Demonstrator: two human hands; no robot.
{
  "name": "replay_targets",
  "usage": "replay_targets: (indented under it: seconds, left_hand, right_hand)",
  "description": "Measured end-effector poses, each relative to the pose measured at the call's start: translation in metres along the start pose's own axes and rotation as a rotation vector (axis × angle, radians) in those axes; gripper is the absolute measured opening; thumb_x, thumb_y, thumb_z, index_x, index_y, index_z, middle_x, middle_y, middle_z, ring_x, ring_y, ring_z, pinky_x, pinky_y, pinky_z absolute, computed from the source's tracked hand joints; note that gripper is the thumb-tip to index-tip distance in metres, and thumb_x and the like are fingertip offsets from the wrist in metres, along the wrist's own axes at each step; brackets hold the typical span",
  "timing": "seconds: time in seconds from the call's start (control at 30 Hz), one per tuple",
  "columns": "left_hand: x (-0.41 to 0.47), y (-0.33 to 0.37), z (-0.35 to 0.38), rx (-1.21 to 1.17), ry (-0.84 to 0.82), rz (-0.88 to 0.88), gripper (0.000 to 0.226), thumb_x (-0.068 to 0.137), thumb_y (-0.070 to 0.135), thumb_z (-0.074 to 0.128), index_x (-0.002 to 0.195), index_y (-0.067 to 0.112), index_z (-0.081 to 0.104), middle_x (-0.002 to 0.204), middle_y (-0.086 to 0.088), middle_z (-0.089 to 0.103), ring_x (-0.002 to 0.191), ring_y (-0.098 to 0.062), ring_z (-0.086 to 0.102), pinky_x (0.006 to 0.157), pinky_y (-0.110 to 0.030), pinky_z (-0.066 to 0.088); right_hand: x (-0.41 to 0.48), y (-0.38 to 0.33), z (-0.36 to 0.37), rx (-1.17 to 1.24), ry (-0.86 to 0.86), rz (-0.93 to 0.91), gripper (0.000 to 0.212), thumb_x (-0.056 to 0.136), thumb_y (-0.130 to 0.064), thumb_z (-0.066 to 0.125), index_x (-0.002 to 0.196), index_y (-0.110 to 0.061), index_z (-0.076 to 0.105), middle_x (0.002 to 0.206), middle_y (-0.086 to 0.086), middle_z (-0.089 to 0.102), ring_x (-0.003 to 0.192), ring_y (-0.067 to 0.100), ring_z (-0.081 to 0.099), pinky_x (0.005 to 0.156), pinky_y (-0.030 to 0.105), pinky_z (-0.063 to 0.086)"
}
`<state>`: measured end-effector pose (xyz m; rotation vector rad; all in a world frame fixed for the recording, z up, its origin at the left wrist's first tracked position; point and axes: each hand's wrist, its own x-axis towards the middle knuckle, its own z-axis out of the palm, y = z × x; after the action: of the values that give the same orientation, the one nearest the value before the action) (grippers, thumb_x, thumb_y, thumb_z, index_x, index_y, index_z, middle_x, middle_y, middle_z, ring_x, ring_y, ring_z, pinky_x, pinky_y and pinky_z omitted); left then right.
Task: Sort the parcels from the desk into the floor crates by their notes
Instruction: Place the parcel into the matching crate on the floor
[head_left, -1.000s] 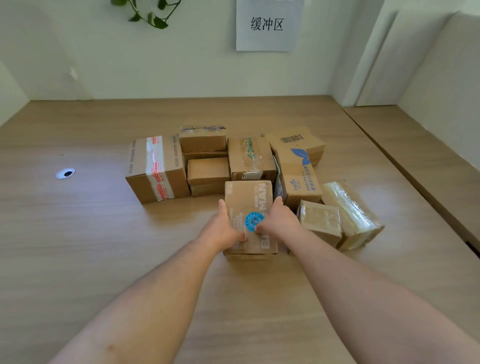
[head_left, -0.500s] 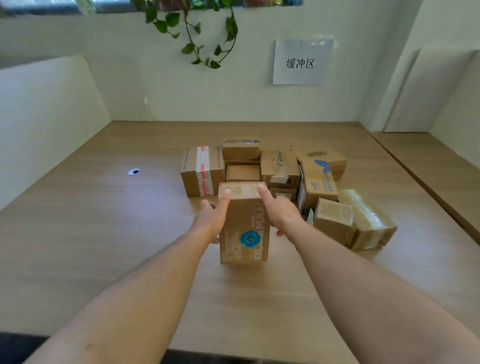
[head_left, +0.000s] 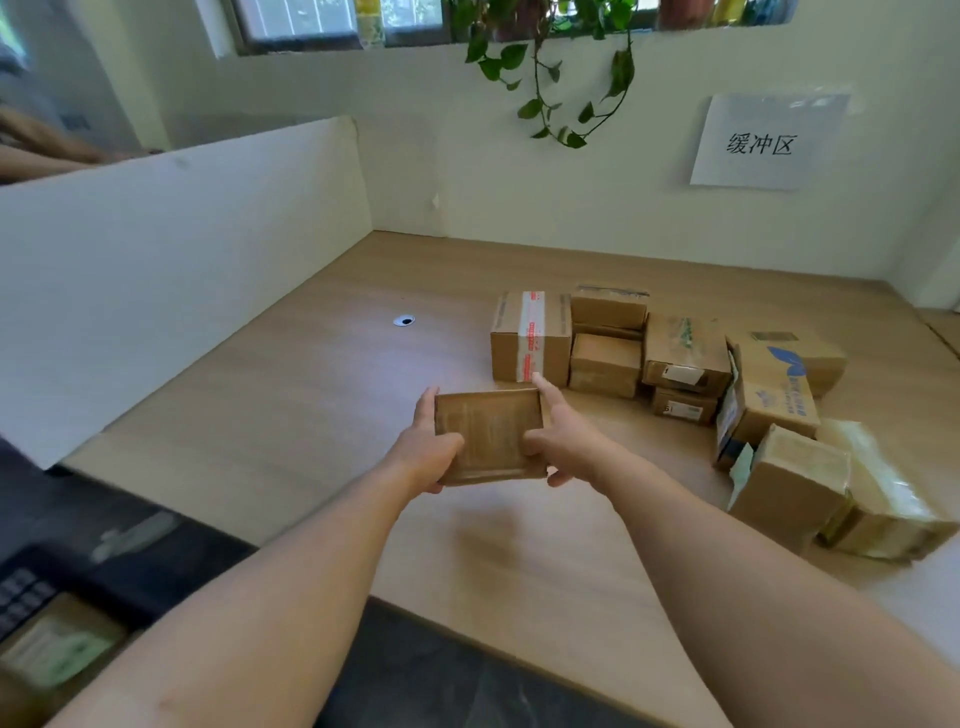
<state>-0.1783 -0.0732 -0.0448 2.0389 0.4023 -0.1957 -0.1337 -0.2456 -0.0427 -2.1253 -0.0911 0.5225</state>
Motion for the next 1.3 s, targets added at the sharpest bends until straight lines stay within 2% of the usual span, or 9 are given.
replay_targets:
  seconds: [0.13,0.33,0.5,0.6,0.7,0.77,0.87,1.03,1.3]
  left_hand:
    - [-0.012,-0.036,-0.039,-0.079,0.050,-0.039,0.052,0.094,0.012,0.045,0.135,0.035,0.023,0.123,-0.008,0.042,0.102,-0.027,0.051,0.078,-0.042,0.055]
    - [-0.032,-0.093,-0.109,-0.167,0.165,-0.125,0.026,0.101,0.026,0.046,0.121,0.021,0.031,0.122,-0.006,0.048,0.111,-0.026,0.049,0.080,-0.040,0.050]
    - [-0.060,-0.152,-0.177,-0.067,0.347,-0.179,0.018,0.099,0.026,0.051,0.110,0.017,0.040,0.109,-0.007,0.056,0.085,-0.014,0.056,0.071,-0.030,0.055]
    - [-0.085,-0.189,-0.216,-0.095,0.373,-0.196,0.029,0.097,0.020,0.051,0.121,0.023,0.035,0.118,-0.005,0.055,0.093,-0.018,0.059,0.076,-0.035,0.057]
    - [-0.115,-0.224,-0.251,-0.129,0.346,-0.217,0.077,0.093,0.012,0.054,0.150,0.040,0.010,0.134,-0.003,0.054,0.108,-0.022,0.058,0.089,-0.041,0.054]
    - [-0.133,-0.245,-0.275,-0.152,0.348,-0.225,0.090,0.091,0.006,0.055,0.152,0.044,0.000,0.141,0.000,0.050,0.112,-0.020,0.055,0.090,-0.038,0.053]
    - [-0.160,-0.281,-0.309,-0.180,0.373,-0.249,0.093,0.089,0.002,0.056,0.153,0.042,0.002,0.142,-0.001,0.049,0.115,-0.018,0.053,0.083,-0.030,0.052]
    - [-0.201,-0.338,-0.352,-0.220,0.449,-0.294,0.098,0.086,0.002,0.061,0.152,0.044,0.002,0.135,0.002,0.055,0.110,-0.018,0.059,0.087,-0.033,0.054]
    - [-0.262,-0.408,-0.369,-0.258,0.562,-0.422,0.101,0.087,0.008,0.066,0.152,0.045,-0.003,0.147,0.001,0.045,0.106,-0.013,0.056,0.080,-0.026,0.051]
  right_hand:
    - [0.007,-0.026,0.043,-0.027,-0.086,-0.020,0.066,0.087,-0.008,0.058,0.138,-0.035,0.027,0.122,0.010,0.049,0.104,0.031,0.058,0.079,0.047,0.058]
    - [0.011,-0.077,0.126,-0.079,-0.171,-0.087,0.026,0.096,-0.025,0.050,0.121,-0.019,0.043,0.126,0.005,0.055,0.108,0.026,0.057,0.076,0.039,0.054]
    - [0.003,-0.119,0.211,-0.225,-0.180,-0.183,0.010,0.098,-0.020,0.049,0.107,-0.018,0.046,0.120,0.001,0.057,0.096,0.019,0.059,0.077,0.032,0.057]
    - [-0.009,-0.141,0.263,-0.274,-0.243,-0.209,0.028,0.095,-0.012,0.052,0.118,-0.026,0.044,0.124,0.001,0.055,0.090,0.019,0.060,0.077,0.035,0.059]
    - [-0.025,-0.166,0.313,-0.320,-0.346,-0.277,0.068,0.092,-0.004,0.057,0.147,-0.032,0.027,0.134,0.004,0.052,0.091,0.016,0.058,0.067,0.029,0.058]
    - [-0.035,-0.183,0.346,-0.384,-0.397,-0.335,0.081,0.091,-0.003,0.059,0.152,-0.034,0.017,0.141,0.004,0.047,0.094,0.015,0.055,0.062,0.026,0.056]
    - [-0.051,-0.205,0.396,-0.465,-0.447,-0.404,0.086,0.090,-0.005,0.062,0.154,-0.034,0.012,0.144,0.004,0.046,0.094,0.013,0.054,0.067,0.027,0.057]
    - [-0.073,-0.226,0.470,-0.536,-0.481,-0.530,0.096,0.088,-0.005,0.063,0.154,-0.033,-0.001,0.132,0.003,0.057,0.087,0.010,0.060,0.075,0.033,0.059]
    - [-0.099,-0.228,0.564,-0.710,-0.676,-0.644,0.083,0.090,-0.008,0.061,0.153,-0.035,0.014,0.129,0.003,0.059,0.088,0.010,0.065,0.070,0.029,0.060]
